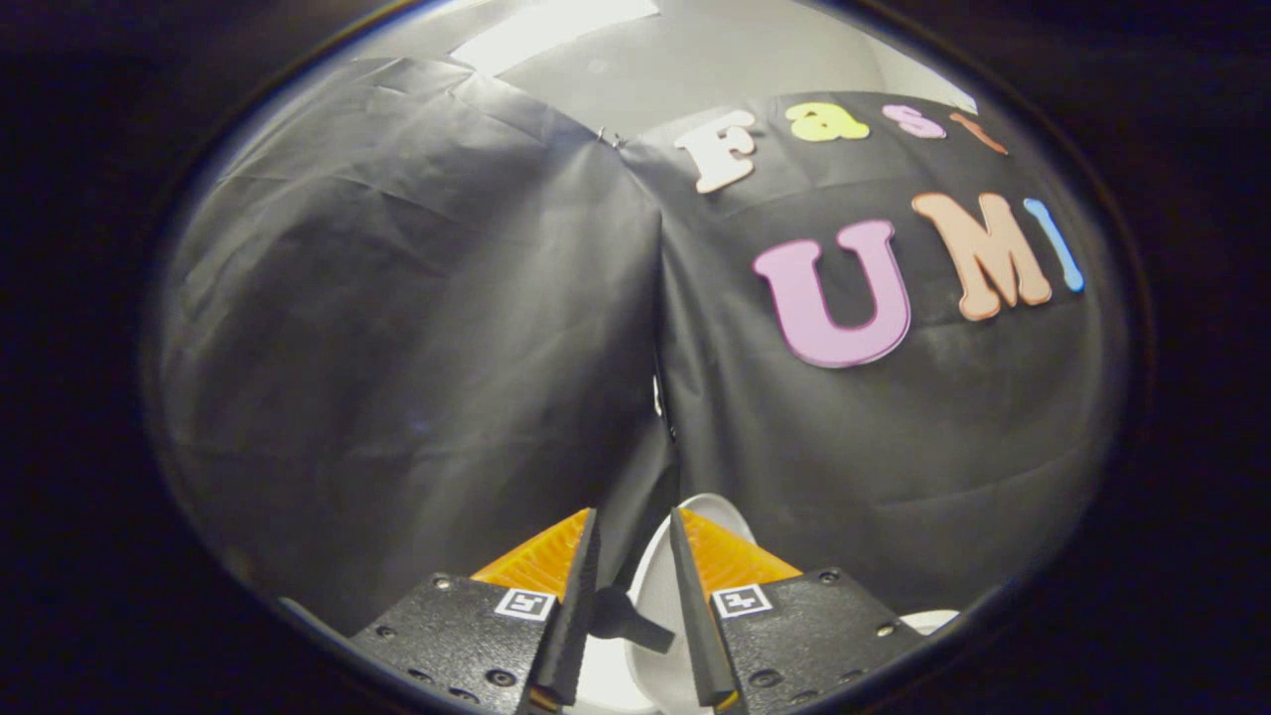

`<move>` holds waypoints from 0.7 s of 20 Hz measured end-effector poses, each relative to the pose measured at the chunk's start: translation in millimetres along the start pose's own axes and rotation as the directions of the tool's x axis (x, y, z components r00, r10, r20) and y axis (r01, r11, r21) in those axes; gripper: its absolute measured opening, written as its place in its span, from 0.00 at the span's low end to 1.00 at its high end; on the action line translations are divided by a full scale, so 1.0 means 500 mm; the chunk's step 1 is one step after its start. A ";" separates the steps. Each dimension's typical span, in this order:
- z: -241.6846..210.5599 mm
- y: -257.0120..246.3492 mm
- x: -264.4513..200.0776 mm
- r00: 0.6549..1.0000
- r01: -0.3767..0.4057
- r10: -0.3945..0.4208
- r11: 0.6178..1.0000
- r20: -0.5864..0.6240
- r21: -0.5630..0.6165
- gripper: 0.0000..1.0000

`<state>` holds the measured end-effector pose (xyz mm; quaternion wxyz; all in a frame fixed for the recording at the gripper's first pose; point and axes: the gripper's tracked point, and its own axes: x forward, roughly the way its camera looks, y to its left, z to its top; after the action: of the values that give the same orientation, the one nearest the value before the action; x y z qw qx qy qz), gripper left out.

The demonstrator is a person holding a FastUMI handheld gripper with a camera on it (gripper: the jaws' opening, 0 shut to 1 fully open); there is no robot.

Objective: Open the toilet lid.

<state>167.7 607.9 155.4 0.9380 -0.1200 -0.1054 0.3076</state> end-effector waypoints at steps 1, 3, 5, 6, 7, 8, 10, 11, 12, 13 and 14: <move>0.020 -0.023 -0.017 1.000 0.025 -0.025 1.000 0.019 -0.009 0.44; 0.043 -0.078 -0.051 0.995 0.088 -0.087 0.996 0.046 -0.020 0.44; 0.054 -0.146 -0.098 0.985 0.165 -0.163 0.985 0.060 -0.041 0.44; 0.054 -0.186 -0.128 0.978 0.203 -0.200 0.978 0.061 -0.054 0.44; 0.054 -0.223 -0.156 0.972 0.233 -0.229 0.970 0.053 -0.072 0.44; 0.050 -0.257 -0.183 0.966 0.258 -0.255 0.962 0.044 -0.092 0.44; 0.040 -0.325 -0.243 0.956 0.294 -0.293 0.950 0.027 -0.108 0.44; 0.037 -0.356 -0.274 0.952 0.306 -0.305 0.947 0.026 -0.096 0.44; 0.032 -0.385 -0.305 0.949 0.314 -0.313 0.946 0.028 -0.077 0.44; 0.024 -0.413 -0.338 0.947 0.322 -0.321 0.945 0.031 -0.061 0.44; 0.012 -0.444 -0.376 0.941 0.338 -0.337 0.940 0.035 -0.049 0.44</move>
<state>140.2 322.1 201.9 0.9718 -0.1214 -0.1450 0.1409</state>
